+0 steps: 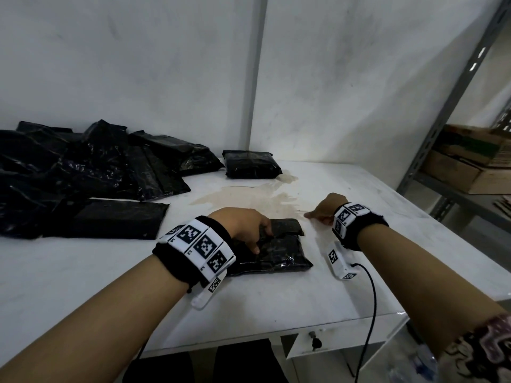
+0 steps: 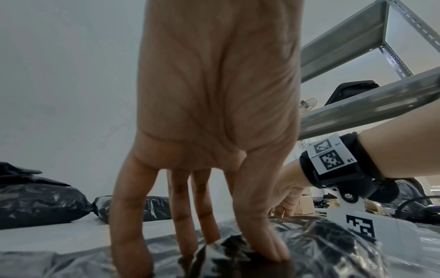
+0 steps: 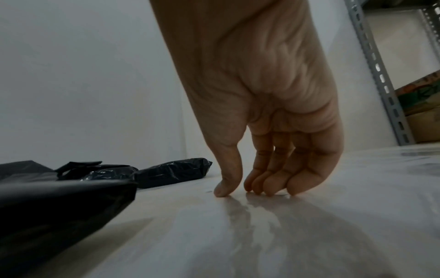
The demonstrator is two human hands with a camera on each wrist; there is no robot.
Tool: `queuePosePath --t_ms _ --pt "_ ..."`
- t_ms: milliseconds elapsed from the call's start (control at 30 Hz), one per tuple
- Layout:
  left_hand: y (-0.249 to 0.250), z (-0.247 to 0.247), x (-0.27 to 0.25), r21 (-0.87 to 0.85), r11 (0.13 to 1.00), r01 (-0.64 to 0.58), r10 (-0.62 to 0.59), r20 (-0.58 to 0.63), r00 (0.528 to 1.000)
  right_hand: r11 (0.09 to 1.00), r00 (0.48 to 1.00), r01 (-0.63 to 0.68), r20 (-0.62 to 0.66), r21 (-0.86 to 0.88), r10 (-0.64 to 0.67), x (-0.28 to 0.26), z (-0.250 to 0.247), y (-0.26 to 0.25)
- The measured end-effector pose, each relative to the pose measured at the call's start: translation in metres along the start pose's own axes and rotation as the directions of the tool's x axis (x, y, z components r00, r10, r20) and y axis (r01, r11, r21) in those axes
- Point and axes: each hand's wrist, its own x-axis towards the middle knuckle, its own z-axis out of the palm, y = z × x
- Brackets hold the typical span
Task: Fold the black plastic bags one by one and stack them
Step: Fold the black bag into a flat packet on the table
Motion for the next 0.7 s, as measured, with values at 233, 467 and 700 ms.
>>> queuePosePath --t_ms 233,467,700 --pt "0.0 0.0 0.001 -0.005 1.0 -0.002 0.002 0.008 1.0 0.99 1.0 -0.006 0.032 0.143 0.001 0.01 0.004 0.005" --pt "0.001 0.0 -0.001 -0.001 1.0 -0.01 0.01 0.004 1.0 0.943 1.0 -0.007 0.029 0.332 -0.002 0.009 0.01 0.011" --pt "0.001 0.0 -0.002 -0.03 0.999 -0.017 0.017 0.004 1.0 0.888 0.996 -0.088 0.045 0.45 0.076 0.014 0.01 0.02"
